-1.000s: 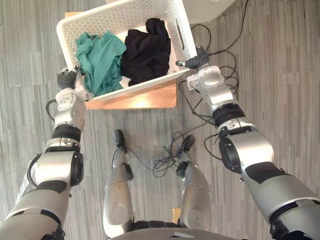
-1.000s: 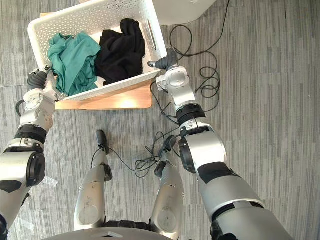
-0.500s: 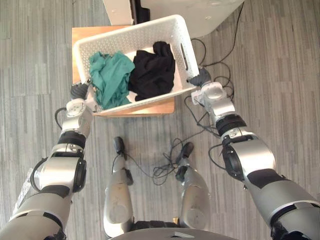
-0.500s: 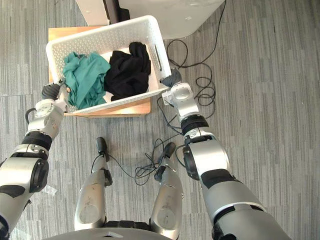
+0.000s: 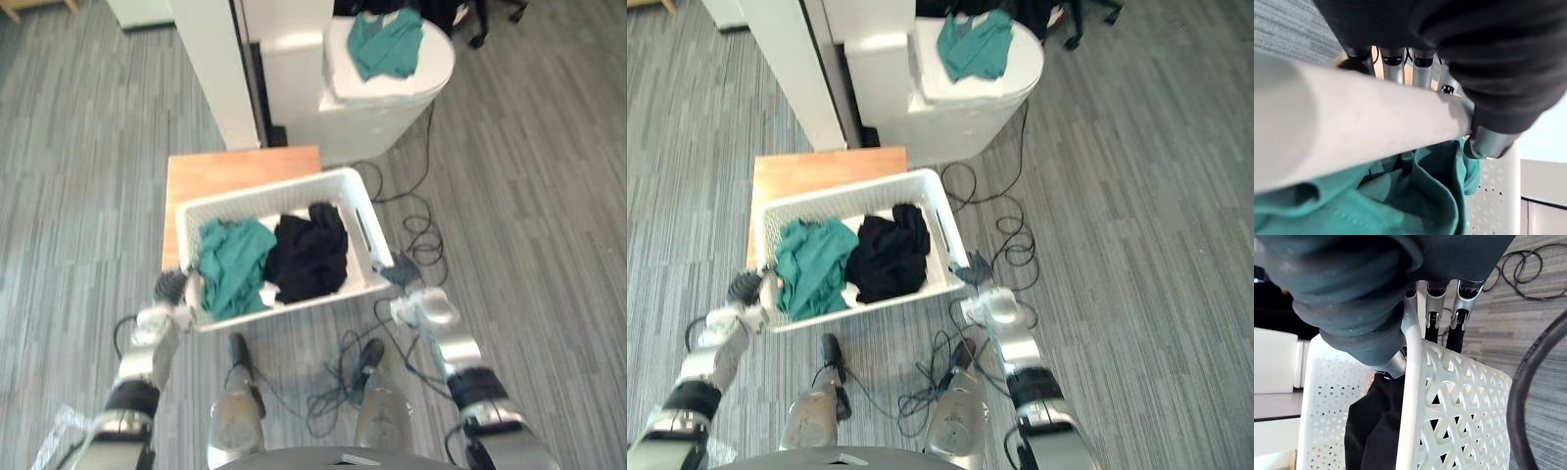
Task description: Pick up the laundry basket with both hands and put the clothes into the washing machine.
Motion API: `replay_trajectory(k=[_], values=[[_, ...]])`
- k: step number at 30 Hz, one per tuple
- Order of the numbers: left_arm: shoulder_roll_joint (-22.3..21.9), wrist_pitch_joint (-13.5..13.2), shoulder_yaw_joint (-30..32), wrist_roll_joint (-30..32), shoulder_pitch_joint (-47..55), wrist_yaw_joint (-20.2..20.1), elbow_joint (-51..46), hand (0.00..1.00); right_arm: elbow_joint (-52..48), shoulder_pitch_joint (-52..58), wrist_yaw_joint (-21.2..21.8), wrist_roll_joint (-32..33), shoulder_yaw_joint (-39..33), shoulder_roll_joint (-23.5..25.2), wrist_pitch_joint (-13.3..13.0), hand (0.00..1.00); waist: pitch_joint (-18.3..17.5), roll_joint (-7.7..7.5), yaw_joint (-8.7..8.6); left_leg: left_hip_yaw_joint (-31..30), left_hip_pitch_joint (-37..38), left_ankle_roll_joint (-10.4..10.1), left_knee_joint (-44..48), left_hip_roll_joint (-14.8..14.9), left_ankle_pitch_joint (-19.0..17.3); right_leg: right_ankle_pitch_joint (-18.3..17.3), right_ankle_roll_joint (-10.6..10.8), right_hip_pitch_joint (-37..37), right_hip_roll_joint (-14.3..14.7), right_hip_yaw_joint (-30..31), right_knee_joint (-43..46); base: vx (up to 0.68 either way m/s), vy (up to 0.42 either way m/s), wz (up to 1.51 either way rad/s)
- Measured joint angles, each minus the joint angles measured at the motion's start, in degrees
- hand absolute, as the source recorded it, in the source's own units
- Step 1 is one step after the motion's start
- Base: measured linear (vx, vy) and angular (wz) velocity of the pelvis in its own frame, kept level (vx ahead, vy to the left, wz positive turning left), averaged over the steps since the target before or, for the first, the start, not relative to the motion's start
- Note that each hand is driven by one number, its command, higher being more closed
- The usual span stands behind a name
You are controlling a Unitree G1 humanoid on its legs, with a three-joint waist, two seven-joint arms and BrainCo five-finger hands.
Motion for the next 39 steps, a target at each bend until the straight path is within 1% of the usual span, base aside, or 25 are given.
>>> replay_trajectory(k=[4,7,9,10,12,13,14,15,16,17,18,19,20,21,22,25,30,31,32,33,34,35,36,38,39], values=[[-2.9,-0.1,-0.3,-0.5,9.5,-2.8,-6.9,1.00,-5.2,9.2,2.0,0.1,-5.4,1.8,-2.4,1.00,-3.8,0.06,-0.26,2.7,3.6,-0.8,0.0,1.1,-1.8,1.1,0.1,3.3,2.0,1.4,-4.1,0.07,-0.024,-0.29],[-5.5,-0.2,-0.9,-0.8,12.5,-3.7,-7.4,1.00,-5.5,13.9,2.9,0.3,-9.1,3.8,-3.9,1.00,-6.6,0.46,-1.73,2.6,5.1,-1.5,0.2,2.7,-2.5,0.1,-0.1,5.2,3.5,0.8,-4.2,0.06,-0.054,-0.06],[-6.7,-0.2,-1.1,-0.9,14.4,-3.8,-9.0,1.00,-5.5,15.9,3.3,1.0,-10.5,4.8,-4.5,1.00,-6.8,0.31,-1.98,2.5,4.5,-1.5,4.6,5.1,-5.2,-1.7,-0.8,5.8,4.9,0.8,-3.1,0.02,-0.091,-0.15],[-7.3,-0.2,-1.1,-0.9,15.6,-3.7,-9.0,1.00,-5.6,17.2,3.5,2.3,-10.8,5.0,-4.6,1.00,-6.8,0.88,-2.13,2.6,4.0,-1.0,8.5,8.1,-7.4,-3.1,-1.5,6.5,6.7,0.7,-2.0,0.02,-0.154,-0.24],[-7.5,-0.1,-1.1,-0.8,17.3,-3.7,-9.0,1.00,-5.7,19.4,3.7,2.7,-10.8,5.8,-4.6,1.00,-6.9,0.51,-2.18,2.5,3.7,6.7,15.2,11.1,-9.7,-5.7,-3.8,7.7,8.8,1.4,-0.8,0.01,-0.226,-0.22],[-7.7,0.0,-1.1,-0.8,18.0,-3.7,-9.0,1.00,-5.7,20.5,3.7,2.8,-10.9,6.2,-4.6,1.00,-7.1,-0.31,-2.34,3.2,0.1,15.4,24.5,13.3,-8.3,-6.5,-4.5,8.8,9.5,1.6,-0.9,0.01,-0.314,-0.21],[-8.4,0.2,-1.2,-0.6,18.6,-3.8,-9.4,1.00,-6.3,21.3,3.8,2.9,-11.6,5.9,-4.6,1.00,-7.0,0.04,-2.65,3.3,-2.2,20.0,31.2,16.0,-5.4,-6.5,-5.0,10.5,11.0,2.4,-2.0,0.02,-0.291,-0.39],[-9.7,0.4,-1.2,-0.3,19.4,-3.9,-10.3,1.00,-7.1,21.4,3.7,3.2,-12.2,5.6,-4.6,1.00,-7.1,0.99,-2.59,1.8,-3.3,20.2,35.4,17.5,-4.8,-6.8,-5.9,11.2,12.2,3.8,-2.3,0.09,-0.189,-0.67],[-11.2,0.4,-1.2,-0.1,20.4,-3.8,-11.2,1.00,-7.8,21.2,3.0,3.5,-12.9,5.5,-4.6,1.00,-7.2,1.63,-2.25,-1.5,-4.4,15.9,39.1,16.7,-8.4,-6.8,-7.1,11.2,13.1,5.9,-2.2,0.09,-0.064,-0.94],[-12.4,0.5,-1.3,-0.1,21.0,-3.8,-12.3,1.00,-8.2,20.9,2.2,4.5,-13.7,5.8,-4.6,1.00,-7.6,2.26,-1.93,-5.2,-4.4,10.9,40.9,13.1,-13.2,-6.6,-8.2,10.8,13.5,8.0,-2.2,0.13,-0.020,-1.11],[-13.2,0.5,-1.3,0.2,21.8,-3.8,-14.4,1.00,-8.7,20.4,1.3,4.8,-13.7,5.9,-4.6,1.00,-7.5,2.58,-1.54,-9.4,-3.8,8.1,41.3,7.7,-18.1,-6.5,-9.0,10.6,14.1,10.6,-2.2,0.11,0.032,-1.51],[-13.7,0.2,-1.0,0.5,22.9,-3.6,-16.8,1.00,-8.8,19.5,1.2,5.1,-13.7,6.3,-4.6,1.00,-7.5,2.67,-0.26,-15.5,-2.3,6.2,38.9,0.4,-23.0,-6.2,-9.7,10.0,15.0,14.1,-2.4,0.09,0.052,-1.90],[-13.3,-0.4,-1.0,0.9,23.6,-3.5,-18.3,1.00,-8.8,18.9,1.4,6.2,-13.6,6.3,-4.9,1.00,-7.6,2.88,0.65,-19.7,-0.8,6.6,33.0,-4.8,-25.7,-5.9,-10.2,9.0,16.9,17.8,-2.3,0.05,0.051,-1.80],[-13.0,-0.7,-1.0,0.9,23.6,-3.5,-18.7,1.00,-9.0,18.6,1.4,6.7,-13.5,6.5,-5.0,1.00,-7.7,2.97,0.73,-21.0,-0.2,7.0,30.4,-6.2,-26.7,-5.9,-10.3,8.6,17.9,19.2,-2.2,0.05,0.029,-1.63],[-12.1,-0.8,-0.8,0.9,23.5,-3.1,-18.8,1.00,-9.3,18.8,1.1,6.7,-13.5,8.6,-5.0,1.00,-8.2,1.59,0.66,-20.9,1.8,7.3,28.6,-6.9,-27.0,-6.1,-9.8,8.0,18.4,22.3,-1.9,0.09,-0.010,-1.12],[-11.8,-1.4,-1.2,0.9,23.3,-2.8,-20.1,1.00,-10.4,20.4,-0.1,7.2,-13.9,10.6,-5.2,1.00,-8.9,-1.28,0.02,-13.7,4.9,6.7,25.0,-6.2,-26.2,-3.9,-7.4,7.0,18.6,27.9,-2.4,0.12,0.015,-1.06],[-12.0,-1.5,-1.2,2.1,22.0,-2.8,-22.2,1.00,-14.6,23.7,-0.8,9.1,-14.8,13.3,-5.7,1.00,-8.9,-1.78,-1.16,-3.1,7.7,7.4,22.2,-6.7,-26.5,-2.8,-6.2,1.8,19.5,34.0,0.0,0.06,0.100,-1.04],[-12.0,-1.8,-1.0,2.1,21.7,-2.8,-22.4,1.00,-14.5,23.6,-0.8,9.1,-14.9,13.7,-5.7,1.00,-8.9,-1.91,-1.16,-1.7,7.8,7.5,22.0,-6.5,-26.6,-3.6,-7.0,0.9,19.2,32.8,0.4,-0.04,0.039,-1.00],[-11.7,-1.9,-0.7,2.1,20.7,-2.5,-22.0,1.00,-13.8,23.3,-0.8,9.1,-14.9,14.3,-5.7,1.00,-8.4,-1.85,-1.50,0.3,8.5,7.8,21.2,-6.7,-26.5,-6.0,-11.3,-0.1,16.8,24.5,1.6,-0.04,0.033,-1.03],[-11.5,-1.9,0.1,2.1,20.6,-2.4,-22.0,1.00,-11.6,22.0,-0.8,9.0,-14.8,14.6,-5.7,1.00,-7.9,-1.73,-1.49,3.9,10.5,7.8,19.6,-6.2,-26.4,-8.6,-14.7,-0.7,11.7,11.0,4.1,-0.01,0.035,-1.15],[-11.5,-1.9,0.7,2.1,21.0,-2.3,-21.9,1.00,-10.0,21.1,-0.7,9.0,-14.2,14.6,-5.7,1.00,-7.9,-1.82,-1.21,5.9,11.5,7.8,18.7,-5.8,-26.5,-9.3,-15.0,-0.6,9.3,4.8,5.3,0.00,-0.007,-1.65],[-11.4,-1.9,1.9,2.2,21.7,-1.9,-21.9,1.00,-6.8,19.2,-0.6,8.9,-12.9,14.6,-5.6,1.00,-7.9,-1.86,-0.15,10.4,13.8,7.7,17.2,-5.5,-26.6,-10.6,-14.5,-0.7,4.8,-5.7,8.0,0.02,-0.038,-1.69],[-11.3,-1.9,3.0,2.2,21.9,-1.5,-21.8,1.00,-4.8,17.7,-0.6,8.8,-11.8,14.5,-5.5,1.00,-8.3,-2.71,0.42,13.1,14.6,7.1,17.2,-5.3,-27.0,-10.3,-13.8,-0.7,2.9,-10.4,8.7,0.08,-0.133,-1.98],[-10.2,-1.9,4.5,2.1,21.3,-1.1,-21.1,1.00,-2.6,14.8,-0.5,8.7,-10.4,14.2,-5.3,1.00,-8.9,-3.84,0.75,16.7,14.8,6.2,17.9,-4.5,-27.5,-2.8,-13.0,-1.4,3.5,-12.7,5.8,0.13,-0.152,-1.38],[-10.1,-1.9,4.5,2.1,20.7,-1.1,-20.6,1.00,-2.6,14.2,-0.6,8.6,-10.4,13.7,-5.3,1.00,-8.6,-3.38,0.63,16.6,14.7,6.0,17.8,-4.0,-27.4,-1.9,-12.6,-1.5,4.4,-12.1,4.9,0.12,-0.154,-0.91]])
